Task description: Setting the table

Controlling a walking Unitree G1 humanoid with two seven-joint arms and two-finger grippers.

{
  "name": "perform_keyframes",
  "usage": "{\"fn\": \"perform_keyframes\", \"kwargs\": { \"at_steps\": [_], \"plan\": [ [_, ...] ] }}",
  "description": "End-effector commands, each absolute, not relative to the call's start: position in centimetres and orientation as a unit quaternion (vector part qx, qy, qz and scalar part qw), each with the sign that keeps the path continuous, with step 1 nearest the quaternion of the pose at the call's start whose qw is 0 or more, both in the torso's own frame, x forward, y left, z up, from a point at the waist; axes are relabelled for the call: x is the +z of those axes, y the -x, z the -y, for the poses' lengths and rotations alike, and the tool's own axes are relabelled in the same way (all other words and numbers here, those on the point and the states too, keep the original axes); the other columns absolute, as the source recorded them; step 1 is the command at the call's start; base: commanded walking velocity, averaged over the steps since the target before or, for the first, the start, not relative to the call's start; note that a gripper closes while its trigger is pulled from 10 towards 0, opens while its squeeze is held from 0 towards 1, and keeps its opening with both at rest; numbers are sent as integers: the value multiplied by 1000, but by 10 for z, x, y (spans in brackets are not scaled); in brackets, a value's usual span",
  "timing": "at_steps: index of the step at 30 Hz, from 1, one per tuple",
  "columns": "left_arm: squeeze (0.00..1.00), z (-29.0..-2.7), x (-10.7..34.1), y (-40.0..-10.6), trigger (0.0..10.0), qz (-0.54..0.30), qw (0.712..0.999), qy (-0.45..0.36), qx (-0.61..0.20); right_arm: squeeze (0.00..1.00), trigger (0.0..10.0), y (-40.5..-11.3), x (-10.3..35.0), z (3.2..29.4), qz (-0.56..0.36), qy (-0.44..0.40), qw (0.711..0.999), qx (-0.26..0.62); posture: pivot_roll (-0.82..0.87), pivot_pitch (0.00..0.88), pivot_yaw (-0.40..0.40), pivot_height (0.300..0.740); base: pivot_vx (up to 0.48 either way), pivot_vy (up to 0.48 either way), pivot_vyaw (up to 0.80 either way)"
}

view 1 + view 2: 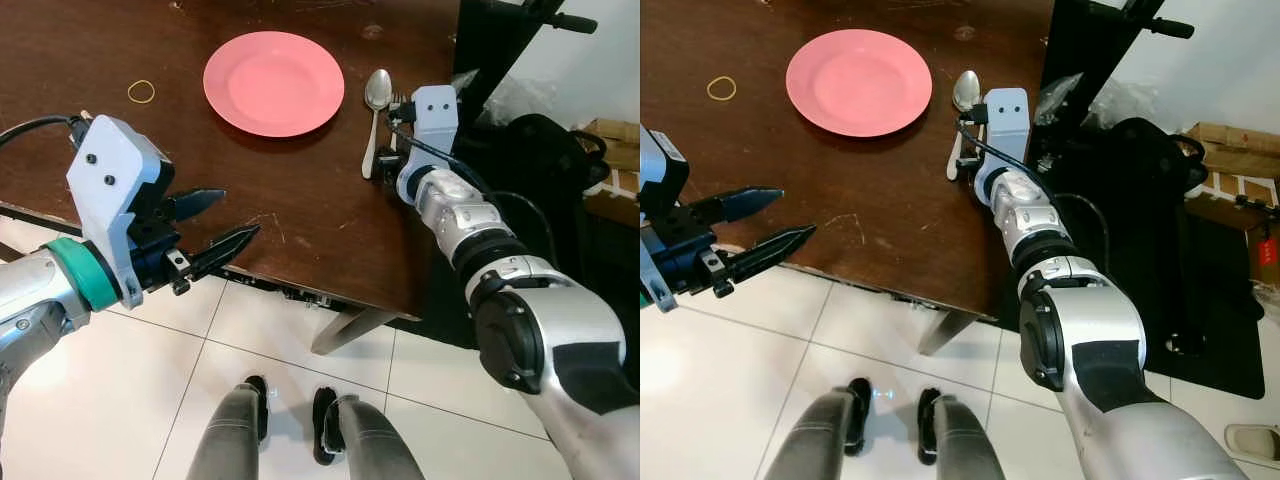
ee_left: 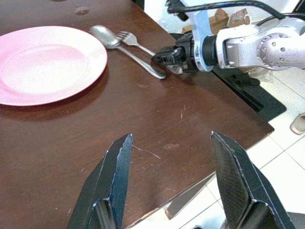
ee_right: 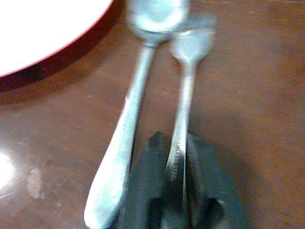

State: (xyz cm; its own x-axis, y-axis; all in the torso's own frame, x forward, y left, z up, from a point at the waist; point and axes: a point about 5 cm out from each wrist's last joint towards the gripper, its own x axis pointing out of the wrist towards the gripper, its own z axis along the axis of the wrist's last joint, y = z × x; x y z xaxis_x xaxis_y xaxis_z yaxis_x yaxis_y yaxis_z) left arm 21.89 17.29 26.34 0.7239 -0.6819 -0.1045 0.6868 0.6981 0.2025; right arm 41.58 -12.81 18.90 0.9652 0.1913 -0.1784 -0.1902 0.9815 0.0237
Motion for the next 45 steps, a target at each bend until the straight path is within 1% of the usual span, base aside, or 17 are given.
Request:
{"fn": "perform_keyframes", "kwargs": {
  "at_steps": [1, 9, 10, 13, 14, 15, 16, 22, 25, 27, 29, 30, 33, 36, 38, 43, 45],
  "plan": [
    [0, -170, 262, -216, 10000, -15, 918, -118, -379, 0, 0, -410, 169, 131, -135, -3, 986, 94, 308, 248, -38, 740, 0, 0, 0],
    [0, -169, 261, -218, 10000, -14, 918, -115, -378, 0, 0, -413, 178, 134, -118, -19, 989, 91, 299, 242, -39, 740, 0, 0, 0],
    [0, -168, 260, -221, 10000, -10, 921, -111, -373, 0, 0, -417, 194, 137, -76, -24, 993, 87, 277, 227, -36, 740, 0, 0, 0],
    [0, -167, 260, -224, 10000, -6, 924, -108, -367, 0, 0, -420, 209, 139, -37, -30, 995, 85, 273, 223, -34, 740, 0, 0, 0],
    [0, -166, 259, -227, 10000, -2, 926, -105, -364, 0, 2510, -421, 225, 142, 9, -33, 996, 87, 261, 214, -33, 740, 0, 0, 0],
    [0, -166, 259, -227, 10000, -2, 926, -105, -364, 0, 2510, -421, 225, 142, 9, -33, 996, 87, 261, 214, -33, 740, 0, 0, 0],
    [0, -164, 258, -231, 10000, 2, 927, -101, -361, 0, 10000, -421, 237, 144, 53, -40, 994, 91, 234, 199, -29, 740, 0, 0, 0],
    [0, -159, 256, -238, 10000, 8, 928, -93, -362, 0, 10000, -414, 246, 148, 113, -49, 988, 97, 198, 182, -26, 740, 0, 0, 0],
    [0, -152, 252, -249, 10000, 24, 934, -85, -345, 0, 10000, -393, 245, 158, 175, -64, 980, 71, 158, 143, -25, 740, 0, 0, 0],
    [0, -152, 252, -249, 10000, 24, 934, -85, -345, 0, 10000, -393, 245, 158, 175, -64, 980, 71, 158, 143, -25, 740, 0, 0, 0],
    [0, -147, 246, -256, 10000, 34, 944, -75, -320, 0, 10000, -370, 236, 163, 204, -78, 975, 42, 143, 129, -18, 740, 0, 0, 0],
    [0, -147, 246, -256, 10000, 34, 944, -75, -320, 0, 10000, -370, 236, 163, 204, -78, 975, 42, 143, 129, -18, 740, 0, 0, 0],
    [0, -152, 225, -268, 10000, 25, 972, -55, -227, 0, 10000, -330, 202, 168, 205, -55, 977, -29, 106, 103, 1, 740, 0, 0, 0],
    [0, -152, 225, -268, 10000, 25, 972, -55, -227, 0, 10000, -330, 202, 168, 205, -55, 977, -29, 106, 103, 1, 740, 0, 0, 0],
    [0, -156, 215, -274, 10000, 19, 980, -55, -189, 0, 10000, -316, 192, 177, 203, -44, 976, -70, 91, 89, 8, 740, 0, 0, 0],
    [0, -158, 211, -278, 10000, 16, 983, -59, -173, 0, 10000, -310, 190, 182, 205, -38, 974, -89, 85, 80, 10, 740, 0, 0, 0],
    [0, -161, 203, -287, 10000, 16, 987, -67, -144, 0, 10000, -299, 188, 193, 206, -39, 970, -119, 72, 56, 24, 740, 0, 0, 0]
  ]
}}
